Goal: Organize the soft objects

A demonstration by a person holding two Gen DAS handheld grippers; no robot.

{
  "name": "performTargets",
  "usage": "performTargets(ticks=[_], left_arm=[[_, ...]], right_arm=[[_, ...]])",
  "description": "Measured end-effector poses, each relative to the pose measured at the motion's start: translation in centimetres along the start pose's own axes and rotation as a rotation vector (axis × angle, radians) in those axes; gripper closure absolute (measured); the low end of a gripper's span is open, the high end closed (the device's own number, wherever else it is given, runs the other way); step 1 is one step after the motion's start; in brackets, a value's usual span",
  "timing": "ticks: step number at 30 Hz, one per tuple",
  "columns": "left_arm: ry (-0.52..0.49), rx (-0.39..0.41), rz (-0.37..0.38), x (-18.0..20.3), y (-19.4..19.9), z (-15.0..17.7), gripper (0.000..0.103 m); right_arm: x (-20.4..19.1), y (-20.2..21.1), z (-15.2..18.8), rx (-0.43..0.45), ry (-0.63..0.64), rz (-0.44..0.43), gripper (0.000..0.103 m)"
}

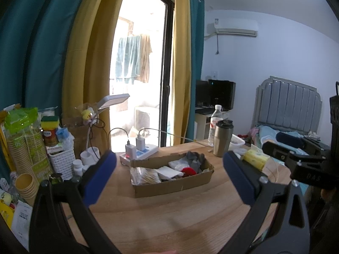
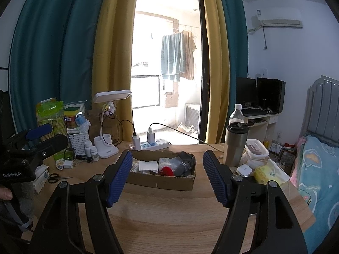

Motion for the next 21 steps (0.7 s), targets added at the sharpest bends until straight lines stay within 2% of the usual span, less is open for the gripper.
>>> performTargets(ticks=[21], left_arm=[[0.002,-0.007,0.003,0.02,0.03,0.34,0.001]], right_arm=[[-0.26,-0.08,0.35,-0.002,-0.001,-0.003,0.03]])
Point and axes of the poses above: each gripper's, at about its wrist camera, not at the fingertips, and y roughly against the way its jaws point, x to its right, z to its underside, the point moved 4 cm from there along -y, roughly the way its jaws point, and after that the axes turned 15 degrees about -z, right-handed, at the moved point
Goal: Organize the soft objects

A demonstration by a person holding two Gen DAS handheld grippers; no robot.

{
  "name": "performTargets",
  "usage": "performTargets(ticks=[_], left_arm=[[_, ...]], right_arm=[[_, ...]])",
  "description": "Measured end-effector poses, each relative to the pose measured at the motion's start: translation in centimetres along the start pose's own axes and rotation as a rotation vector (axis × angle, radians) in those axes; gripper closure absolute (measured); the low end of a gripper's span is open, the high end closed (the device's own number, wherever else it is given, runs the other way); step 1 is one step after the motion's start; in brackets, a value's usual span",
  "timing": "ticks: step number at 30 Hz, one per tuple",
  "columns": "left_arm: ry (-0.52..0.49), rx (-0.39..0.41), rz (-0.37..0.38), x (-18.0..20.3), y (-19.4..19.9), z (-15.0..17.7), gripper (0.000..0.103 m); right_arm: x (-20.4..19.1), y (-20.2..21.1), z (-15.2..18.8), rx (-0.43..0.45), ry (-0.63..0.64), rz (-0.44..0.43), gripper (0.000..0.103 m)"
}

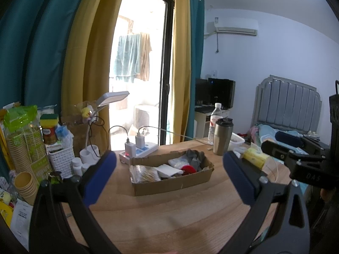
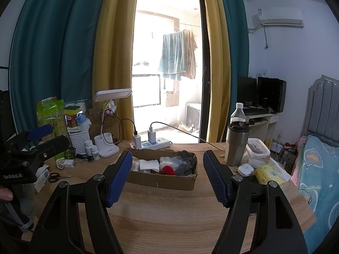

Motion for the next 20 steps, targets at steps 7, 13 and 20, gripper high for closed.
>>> performTargets(ticks=[7,13,20], left_arm=[[0.0,0.0,0.001,0.0,0.0,0.0,0.001],[-0.005,-0.01,0.001,0.3,-0.3,0.5,0.001],[-0.03,-0.038,-0.002,0.9,-1.3,0.8,0.001]], right_arm=[[0.0,0.0,0.0,-0.001,-0.001,-0.001,0.03],[-0.1,-0.1,0.3,-0.001,-0.007,-0.003,0.03],[0.9,-1.6,1.3,-0.02,-0.038,-0.021,0.03]])
Point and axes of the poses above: each gripper's, at about its wrist camera, not at the fingertips, and y roughly against the way its jaws point, x to its right, z to its underside, the point moved 4 cm from there along -y, roughly the way its jaws point, and after that the axes turned 15 degrees about -z, right-handed, at the moved point
